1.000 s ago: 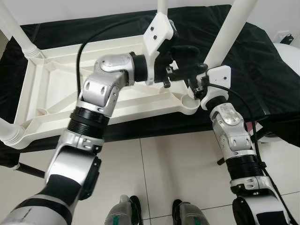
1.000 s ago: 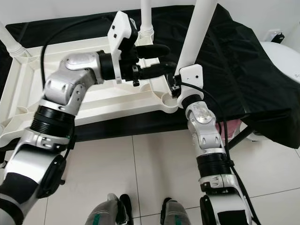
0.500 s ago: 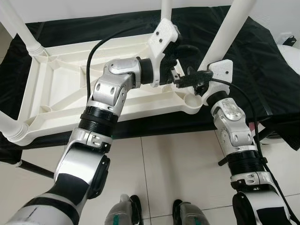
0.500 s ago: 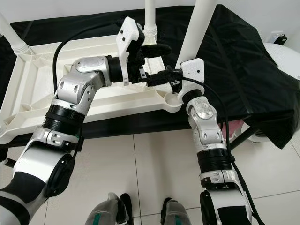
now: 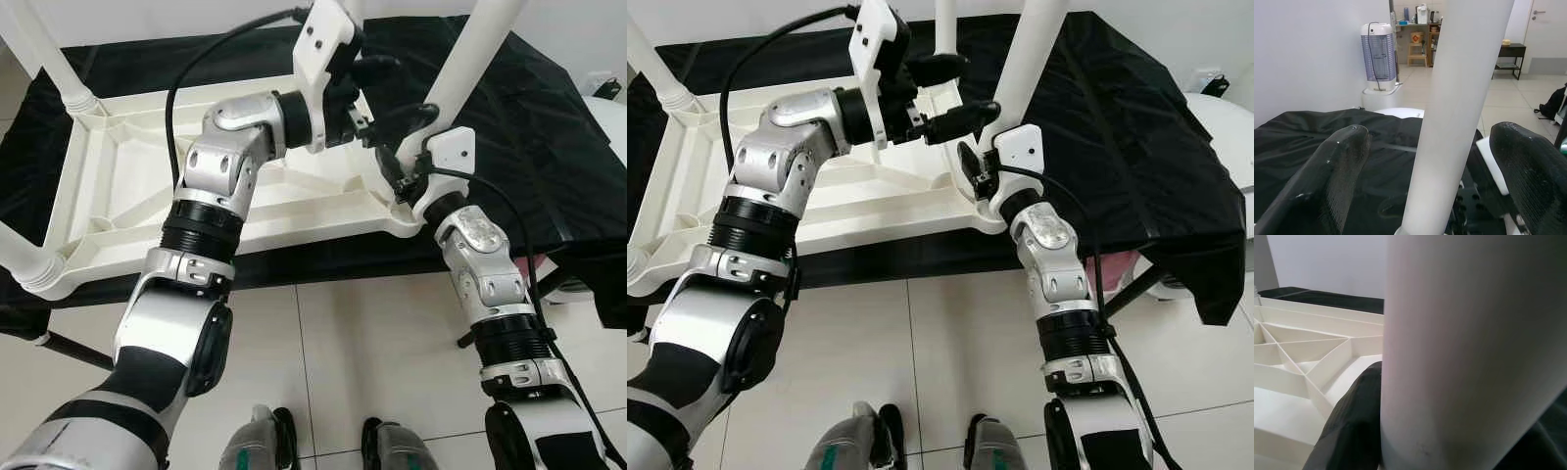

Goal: Building children table

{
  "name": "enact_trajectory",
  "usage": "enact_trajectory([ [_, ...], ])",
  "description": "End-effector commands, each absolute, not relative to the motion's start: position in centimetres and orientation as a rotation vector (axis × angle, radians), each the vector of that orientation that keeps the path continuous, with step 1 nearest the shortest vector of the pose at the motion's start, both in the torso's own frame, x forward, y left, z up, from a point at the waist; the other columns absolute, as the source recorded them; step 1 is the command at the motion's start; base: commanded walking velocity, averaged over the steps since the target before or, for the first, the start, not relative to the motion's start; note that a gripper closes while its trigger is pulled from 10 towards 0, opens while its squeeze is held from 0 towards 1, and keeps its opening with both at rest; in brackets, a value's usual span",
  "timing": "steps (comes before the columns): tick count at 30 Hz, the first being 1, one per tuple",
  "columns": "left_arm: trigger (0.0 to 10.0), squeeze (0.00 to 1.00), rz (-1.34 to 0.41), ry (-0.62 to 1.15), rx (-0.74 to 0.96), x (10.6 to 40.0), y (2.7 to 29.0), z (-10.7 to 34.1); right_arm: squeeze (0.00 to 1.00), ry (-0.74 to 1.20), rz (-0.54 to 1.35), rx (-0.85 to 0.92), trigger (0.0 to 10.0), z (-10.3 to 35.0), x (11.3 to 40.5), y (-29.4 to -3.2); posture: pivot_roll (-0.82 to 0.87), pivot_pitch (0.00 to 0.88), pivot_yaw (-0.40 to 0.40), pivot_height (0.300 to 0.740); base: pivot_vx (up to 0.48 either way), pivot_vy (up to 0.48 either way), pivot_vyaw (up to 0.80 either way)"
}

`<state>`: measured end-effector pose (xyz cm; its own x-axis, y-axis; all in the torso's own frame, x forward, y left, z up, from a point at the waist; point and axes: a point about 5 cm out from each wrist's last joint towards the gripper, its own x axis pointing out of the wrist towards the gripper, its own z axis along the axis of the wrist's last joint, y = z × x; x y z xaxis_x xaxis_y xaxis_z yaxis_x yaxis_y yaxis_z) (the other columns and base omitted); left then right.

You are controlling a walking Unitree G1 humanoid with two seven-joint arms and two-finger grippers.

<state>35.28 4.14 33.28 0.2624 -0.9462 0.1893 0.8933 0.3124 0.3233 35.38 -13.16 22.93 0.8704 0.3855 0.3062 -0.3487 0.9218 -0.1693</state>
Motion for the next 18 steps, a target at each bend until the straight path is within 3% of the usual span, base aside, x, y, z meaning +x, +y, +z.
enact_trajectory([
  [1, 10.0, 0.00, -0.870, -0.403, 0.085, 36.9, 4.8, 34.4, 0.00, -0.360, 0.412, -0.107, 10.0, 23.1, 35.1, -12.7, -0.12, 0.163, 0.039, 0.740, 0.000, 0.000, 0.00],
  [18, 10.0, 0.00, -0.912, -0.397, 0.155, 37.0, 2.5, 34.9, 0.00, -0.374, 0.487, -0.171, 10.0, 23.4, 34.8, -12.0, -0.13, 0.151, 0.043, 0.740, 0.000, 0.000, 0.00],
])
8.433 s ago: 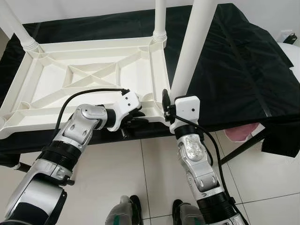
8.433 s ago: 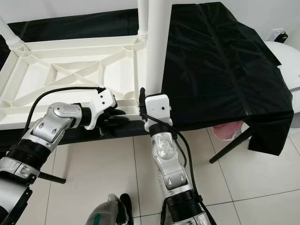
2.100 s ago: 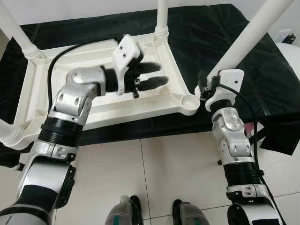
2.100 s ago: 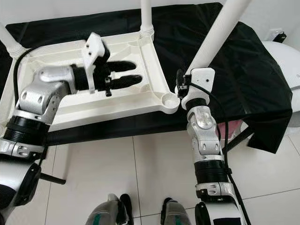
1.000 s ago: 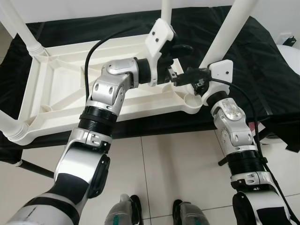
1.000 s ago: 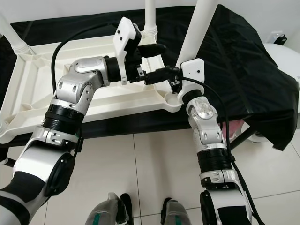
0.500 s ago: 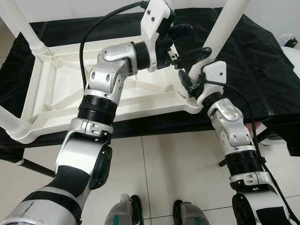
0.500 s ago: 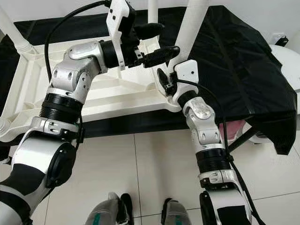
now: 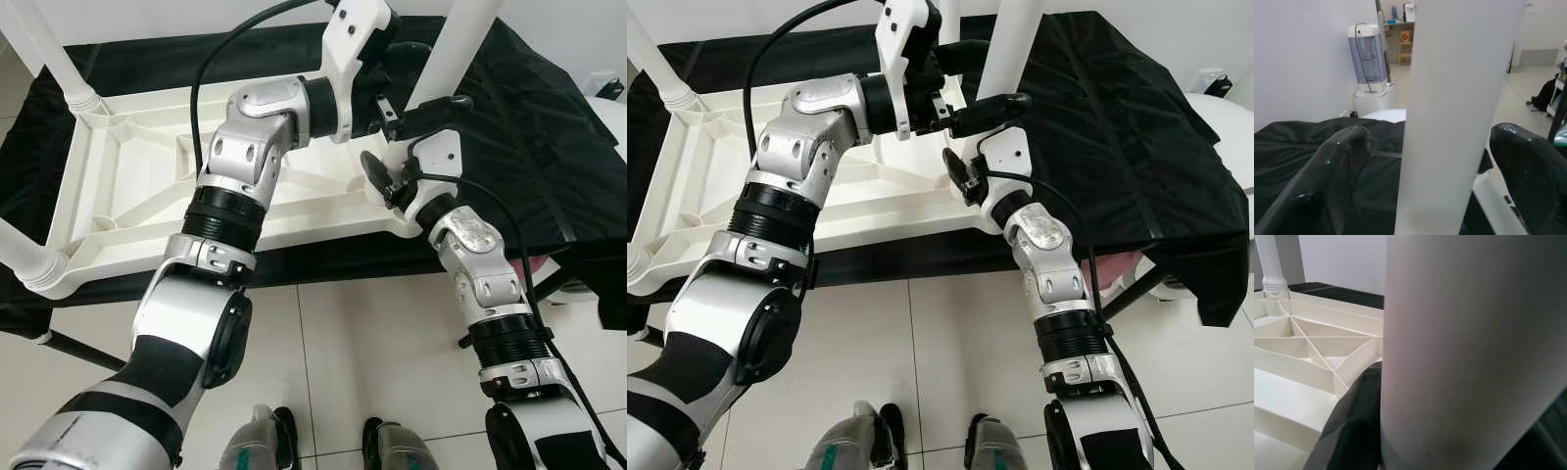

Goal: Building children table

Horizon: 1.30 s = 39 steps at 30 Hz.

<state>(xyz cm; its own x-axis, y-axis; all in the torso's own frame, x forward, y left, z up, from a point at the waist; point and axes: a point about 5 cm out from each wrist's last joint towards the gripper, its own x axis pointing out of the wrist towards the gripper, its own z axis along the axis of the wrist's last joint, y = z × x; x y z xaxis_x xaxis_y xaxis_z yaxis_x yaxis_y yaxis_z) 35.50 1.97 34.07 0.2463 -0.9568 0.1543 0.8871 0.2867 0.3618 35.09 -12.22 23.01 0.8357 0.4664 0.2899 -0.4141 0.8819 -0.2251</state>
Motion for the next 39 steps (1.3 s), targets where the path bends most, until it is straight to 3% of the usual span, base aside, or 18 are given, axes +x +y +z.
enact_trajectory([
  [1, 10.0, 0.00, -0.908, -0.388, 0.166, 37.08, 2.44, 34.78, 0.00, -0.377, 0.489, -0.177, 10.0, 23.45, 34.78, -11.97, -0.13, 0.151, 0.043, 0.740, 0.000, 0.000, 0.00],
  [5, 10.0, 0.00, -0.903, -0.368, 0.183, 37.24, 2.36, 34.57, 0.00, -0.381, 0.493, -0.184, 10.0, 23.48, 34.72, -11.94, -0.13, 0.151, 0.044, 0.740, 0.000, 0.000, 0.00],
  [6, 3.1, 0.00, -0.898, -0.360, 0.189, 37.35, 2.34, 34.51, 0.00, -0.381, 0.494, -0.185, 10.0, 23.51, 34.73, -11.91, -0.13, 0.151, 0.044, 0.740, 0.000, 0.000, 0.00],
  [7, 3.1, 0.00, -0.898, -0.360, 0.189, 37.35, 2.34, 34.51, 0.00, -0.381, 0.494, -0.185, 10.0, 23.51, 34.73, -11.91, -0.13, 0.151, 0.044, 0.740, 0.000, 0.000, 0.00],
  [8, 0.0, 0.00, -0.888, -0.355, 0.198, 37.48, 2.38, 34.57, 0.00, -0.384, 0.496, -0.186, 10.0, 23.60, 34.74, -11.85, -0.13, 0.155, 0.046, 0.740, 0.000, 0.000, 0.00],
  [25, 0.0, 0.00, -0.863, -0.382, 0.177, 37.84, 2.80, 35.46, 0.00, -0.382, 0.481, -0.184, 10.0, 23.79, 34.93, -12.20, -0.13, 0.167, 0.048, 0.740, 0.000, 0.000, 0.00],
  [27, 0.4, 0.00, -0.864, -0.382, 0.179, 37.85, 2.81, 35.48, 0.00, -0.382, 0.479, -0.181, 10.0, 23.79, 34.94, -12.21, -0.13, 0.167, 0.048, 0.740, 0.000, 0.000, 0.00],
  [28, 10.0, 0.00, -0.866, -0.376, 0.190, 37.86, 2.79, 35.42, 0.00, -0.381, 0.478, -0.178, 10.0, 23.79, 34.95, -12.22, -0.13, 0.167, 0.048, 0.740, 0.000, 0.000, 0.00],
  [36, 10.0, 0.00, -0.872, -0.372, 0.203, 37.89, 2.85, 35.29, 0.00, -0.375, 0.484, -0.148, 10.0, 23.90, 35.04, -12.38, -0.12, 0.170, 0.046, 0.740, 0.000, 0.000, 0.00],
  [37, 10.0, 0.00, -0.871, -0.374, 0.205, 37.90, 2.91, 35.31, 1.00, -0.371, 0.496, -0.131, 10.0, 23.91, 35.02, -12.40, -0.12, 0.169, 0.045, 0.740, 0.000, 0.000, 0.00],
  [39, 10.0, 0.00, -0.870, -0.374, 0.207, 37.94, 3.00, 35.33, 1.00, -0.370, 0.512, -0.115, 10.0, 23.96, 34.96, -12.39, -0.13, 0.168, 0.044, 0.740, 0.000, 0.000, 0.00],
])
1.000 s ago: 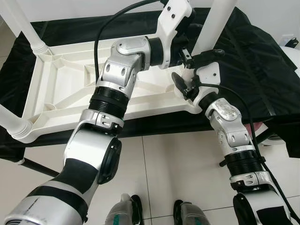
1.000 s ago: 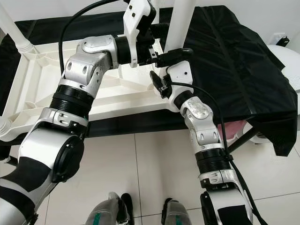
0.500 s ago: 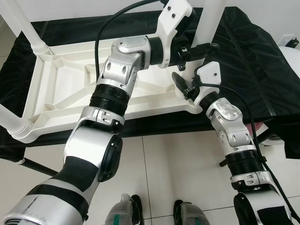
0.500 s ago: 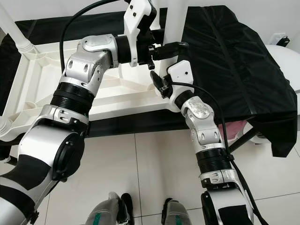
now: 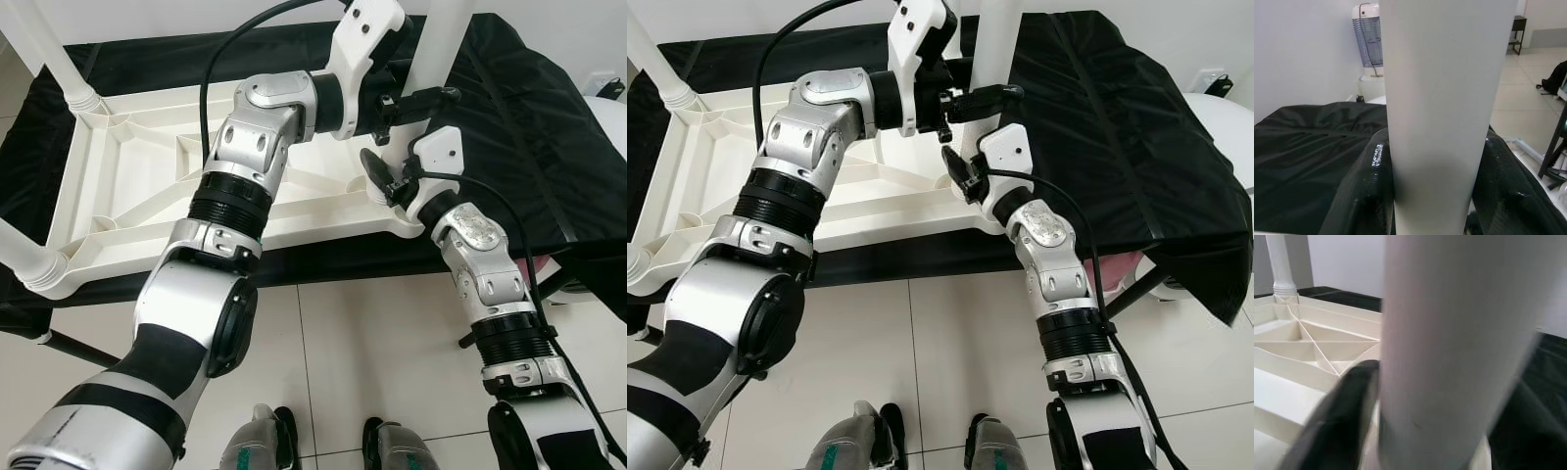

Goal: Building children table

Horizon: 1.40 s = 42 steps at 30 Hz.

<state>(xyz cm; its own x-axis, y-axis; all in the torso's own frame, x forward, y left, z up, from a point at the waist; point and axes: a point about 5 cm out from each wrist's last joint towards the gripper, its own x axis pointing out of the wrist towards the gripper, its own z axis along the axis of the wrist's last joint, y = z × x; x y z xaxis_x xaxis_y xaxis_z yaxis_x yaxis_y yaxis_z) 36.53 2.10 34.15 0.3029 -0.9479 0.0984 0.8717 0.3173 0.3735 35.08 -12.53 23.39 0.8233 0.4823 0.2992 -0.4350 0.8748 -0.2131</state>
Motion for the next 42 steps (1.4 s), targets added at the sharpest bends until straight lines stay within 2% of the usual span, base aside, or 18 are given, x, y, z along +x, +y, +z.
enact_trajectory([
  [1, 10.0, 0.00, -0.870, -0.374, 0.207, 37.9, 3.0, 35.3, 1.00, -0.370, 0.512, -0.115, 10.0, 24.0, 35.0, -12.4, -0.13, 0.168, 0.044, 0.740, 0.000, 0.000, 0.00],
  [9, 10.0, 0.00, -0.864, -0.375, 0.223, 38.1, 3.7, 35.4, 1.00, -0.394, 0.562, -0.109, 10.0, 24.4, 34.6, -12.5, -0.13, 0.167, 0.042, 0.740, 0.000, 0.000, 0.00],
  [10, 10.0, 0.00, -0.864, -0.374, 0.228, 38.1, 3.9, 35.4, 0.00, -0.399, 0.577, -0.104, 10.0, 24.5, 34.5, -12.5, -0.13, 0.167, 0.042, 0.740, 0.000, 0.000, 0.00],
  [24, 10.0, 0.00, -0.888, -0.360, 0.243, 38.2, 5.6, 35.9, 0.00, -0.390, 0.732, -0.052, 10.0, 25.6, 34.5, -14.3, -0.12, 0.165, 0.040, 0.740, 0.000, 0.000, 0.00],
  [26, 10.0, 0.00, -0.897, -0.363, 0.258, 38.1, 5.9, 35.9, 0.00, -0.359, 0.798, -0.044, 10.0, 25.5, 34.5, -14.8, -0.13, 0.158, 0.033, 0.740, 0.000, 0.000, 0.00],
  [31, 10.0, 0.00, -0.923, -0.361, 0.286, 37.6, 5.8, 35.5, 0.00, -0.285, 0.932, -0.036, 10.0, 24.8, 34.2, -15.1, -0.12, 0.150, 0.031, 0.740, 0.000, 0.000, 0.00],
  [37, 10.0, 0.00, -0.952, -0.360, 0.278, 37.2, 5.5, 35.5, 0.00, -0.258, 0.987, -0.034, 10.0, 24.6, 34.1, -15.1, -0.11, 0.144, 0.029, 0.740, 0.000, 0.000, 0.00],
  [42, 10.0, 0.00, -1.034, -0.358, 0.285, 35.9, 4.2, 35.1, 0.00, -0.265, 1.045, -0.086, 10.0, 24.9, 34.5, -15.1, -0.10, 0.127, 0.025, 0.740, 0.000, 0.000, 0.00],
])
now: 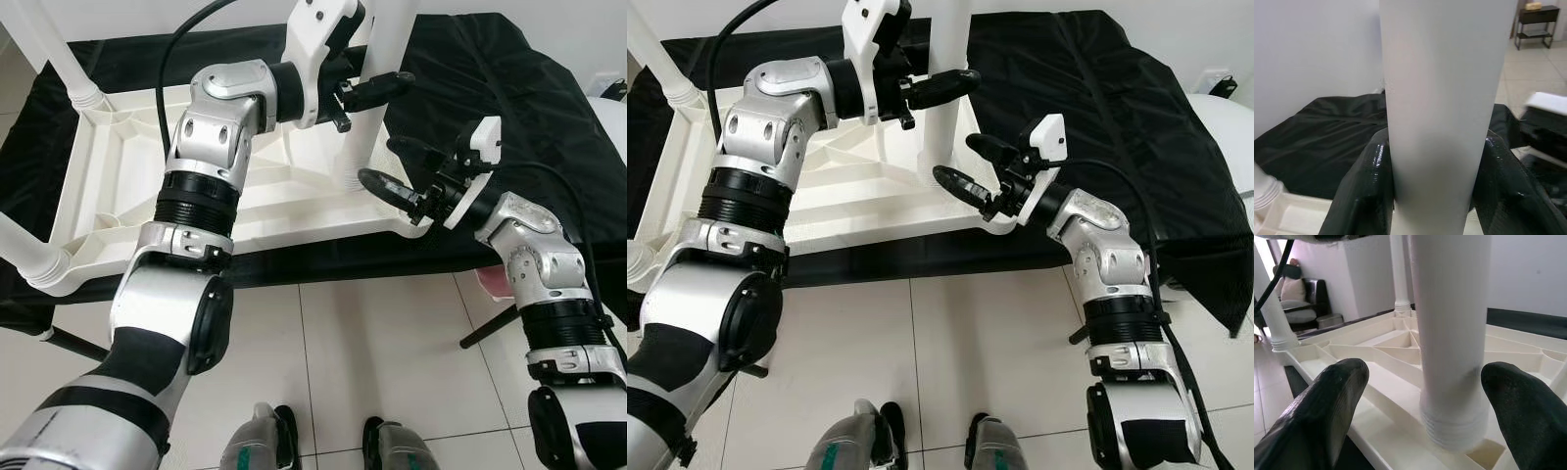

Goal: Building children table

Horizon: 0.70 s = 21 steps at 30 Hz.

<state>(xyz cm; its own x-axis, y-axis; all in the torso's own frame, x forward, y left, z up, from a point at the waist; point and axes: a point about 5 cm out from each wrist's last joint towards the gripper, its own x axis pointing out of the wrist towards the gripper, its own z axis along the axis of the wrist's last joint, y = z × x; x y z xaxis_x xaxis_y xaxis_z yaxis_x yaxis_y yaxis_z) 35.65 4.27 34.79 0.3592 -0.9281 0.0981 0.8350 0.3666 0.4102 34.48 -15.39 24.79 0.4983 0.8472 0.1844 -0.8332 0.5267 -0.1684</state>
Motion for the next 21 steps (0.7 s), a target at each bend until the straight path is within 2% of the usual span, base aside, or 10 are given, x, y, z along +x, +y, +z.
enact_trajectory([
  [1, 10.0, 0.00, -1.034, -0.358, 0.285, 35.9, 4.2, 35.1, 0.00, -0.265, 1.045, -0.086, 10.0, 24.9, 34.5, -15.1, -0.10, 0.127, 0.025, 0.740, 0.000, 0.000, 0.00],
  [21, 10.0, 0.00, -1.173, -0.311, 0.234, 33.6, 3.1, 35.1, 0.00, -0.345, 1.124, -0.249, 10.0, 26.8, 35.0, -15.3, -0.10, 0.131, 0.032, 0.740, 0.000, 0.000, 0.00],
])
